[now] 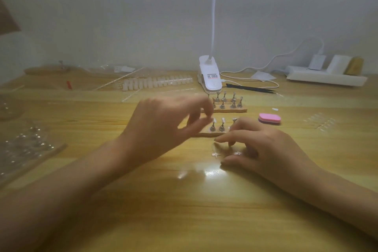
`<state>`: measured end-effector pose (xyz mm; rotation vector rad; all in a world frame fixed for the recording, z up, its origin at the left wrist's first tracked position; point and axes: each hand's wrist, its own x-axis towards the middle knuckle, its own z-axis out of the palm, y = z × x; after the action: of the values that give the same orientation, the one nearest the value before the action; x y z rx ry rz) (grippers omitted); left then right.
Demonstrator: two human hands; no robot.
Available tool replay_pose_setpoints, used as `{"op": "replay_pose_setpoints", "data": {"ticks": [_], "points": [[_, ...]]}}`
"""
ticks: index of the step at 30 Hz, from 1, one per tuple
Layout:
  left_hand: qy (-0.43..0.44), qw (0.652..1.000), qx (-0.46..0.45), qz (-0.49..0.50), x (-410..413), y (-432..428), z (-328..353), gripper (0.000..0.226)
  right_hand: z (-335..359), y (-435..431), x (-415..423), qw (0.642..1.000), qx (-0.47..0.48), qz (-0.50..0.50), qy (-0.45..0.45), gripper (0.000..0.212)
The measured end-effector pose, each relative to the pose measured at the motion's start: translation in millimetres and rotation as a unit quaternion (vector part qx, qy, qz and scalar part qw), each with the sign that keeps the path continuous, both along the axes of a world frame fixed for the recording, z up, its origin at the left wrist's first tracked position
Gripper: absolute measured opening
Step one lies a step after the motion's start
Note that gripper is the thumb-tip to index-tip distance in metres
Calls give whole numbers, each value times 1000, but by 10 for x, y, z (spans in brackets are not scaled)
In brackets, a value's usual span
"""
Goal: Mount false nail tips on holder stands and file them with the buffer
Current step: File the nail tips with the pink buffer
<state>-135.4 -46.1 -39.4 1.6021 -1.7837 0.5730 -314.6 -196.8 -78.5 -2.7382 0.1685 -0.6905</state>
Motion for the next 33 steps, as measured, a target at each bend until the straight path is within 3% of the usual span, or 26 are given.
{"op": "replay_pose_setpoints", "data": {"ticks": [2, 6, 9, 19, 24, 29, 33], "points": [[-63, 996, 64, 14, -74, 9, 4, 24, 3, -15, -8, 1000, 27, -10, 10, 40], [-41, 969, 222, 99, -221, 9, -158, 48, 12, -22, 5, 996, 84, -12, 4, 18], [-24, 967, 224, 118, -216, -11, -221, 56, 16, -45, 16, 992, 125, -12, 6, 21], [74, 967, 231, 72, -184, -37, -313, 33, 21, -78, 27, 985, 173, 12, 8, 29], [112, 964, 236, 48, -188, -54, -320, 20, 34, -27, 5, 998, 58, 2, 0, 36], [224, 942, 249, 20, -183, -87, -311, 12, 83, 67, -1, 990, -134, 1, -42, 11], [290, 922, 256, -8, -157, -93, -315, 14, 101, 72, -2, 971, -227, 22, -65, 28]]}}
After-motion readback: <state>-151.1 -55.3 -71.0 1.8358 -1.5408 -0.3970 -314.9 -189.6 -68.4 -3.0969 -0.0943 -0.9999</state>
